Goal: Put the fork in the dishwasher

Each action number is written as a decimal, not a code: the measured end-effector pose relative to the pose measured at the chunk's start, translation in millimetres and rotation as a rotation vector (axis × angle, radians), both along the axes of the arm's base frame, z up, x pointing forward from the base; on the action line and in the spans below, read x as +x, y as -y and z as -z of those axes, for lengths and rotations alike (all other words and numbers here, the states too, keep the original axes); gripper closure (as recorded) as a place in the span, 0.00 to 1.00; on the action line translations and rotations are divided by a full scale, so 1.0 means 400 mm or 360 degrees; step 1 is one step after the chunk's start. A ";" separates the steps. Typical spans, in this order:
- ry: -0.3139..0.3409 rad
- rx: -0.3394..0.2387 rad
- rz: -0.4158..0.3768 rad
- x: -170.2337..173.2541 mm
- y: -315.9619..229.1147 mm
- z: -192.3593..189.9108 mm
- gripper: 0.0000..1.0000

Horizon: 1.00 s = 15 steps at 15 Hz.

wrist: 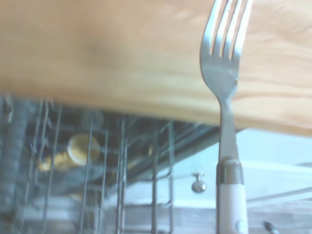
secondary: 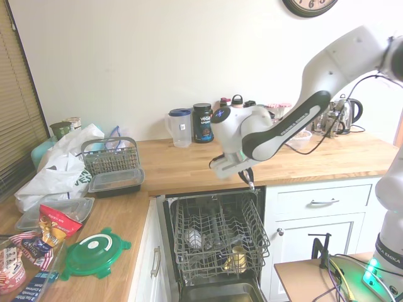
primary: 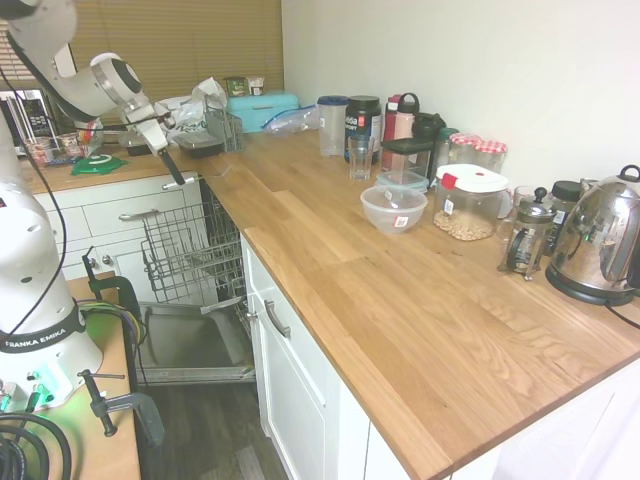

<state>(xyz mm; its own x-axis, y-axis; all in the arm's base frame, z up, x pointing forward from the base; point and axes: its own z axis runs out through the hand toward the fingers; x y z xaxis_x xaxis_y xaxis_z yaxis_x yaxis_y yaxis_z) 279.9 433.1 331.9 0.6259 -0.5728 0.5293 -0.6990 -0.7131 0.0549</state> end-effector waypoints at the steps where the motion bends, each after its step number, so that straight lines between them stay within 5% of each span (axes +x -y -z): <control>1: -0.0028 -0.0061 -0.0022 -0.002 -0.025 0.040 1.00; 5: -0.0063 -0.0191 -0.0097 -0.001 -0.165 0.147 1.00; 15: -0.0134 -0.0250 -0.0150 0.017 -0.187 0.248 1.00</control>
